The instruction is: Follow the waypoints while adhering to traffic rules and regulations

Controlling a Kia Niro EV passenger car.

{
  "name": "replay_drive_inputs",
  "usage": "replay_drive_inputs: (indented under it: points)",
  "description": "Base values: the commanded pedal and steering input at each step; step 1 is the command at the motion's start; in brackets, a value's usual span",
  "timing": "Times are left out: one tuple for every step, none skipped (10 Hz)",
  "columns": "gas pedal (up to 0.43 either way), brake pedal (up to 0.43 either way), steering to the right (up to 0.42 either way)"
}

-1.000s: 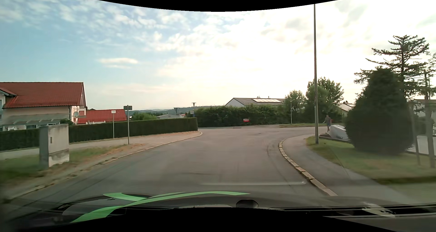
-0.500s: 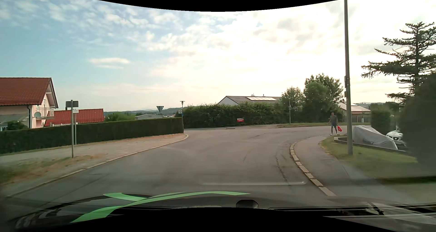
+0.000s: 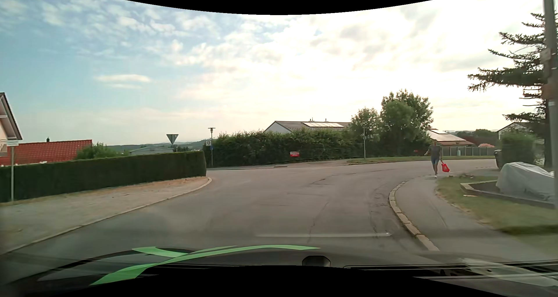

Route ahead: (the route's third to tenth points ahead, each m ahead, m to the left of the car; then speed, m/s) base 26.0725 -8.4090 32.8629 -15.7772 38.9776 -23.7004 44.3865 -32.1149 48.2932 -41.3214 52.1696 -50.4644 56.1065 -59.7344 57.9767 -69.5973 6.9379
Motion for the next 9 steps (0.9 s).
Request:
replay_drive_inputs:
  points:
    - [0.000, 0.000, 0.094]
    - [0.000, 0.000, 0.094]
    - [0.000, 0.000, 0.096]
    - [0.000, 0.000, 0.108]
    - [0.000, 0.000, 0.126]
    - [0.000, 0.000, 0.142]
    - [0.028, 0.000, 0.151]
    - [0.067, 0.000, 0.154]
    - [0.079, 0.000, 0.154]
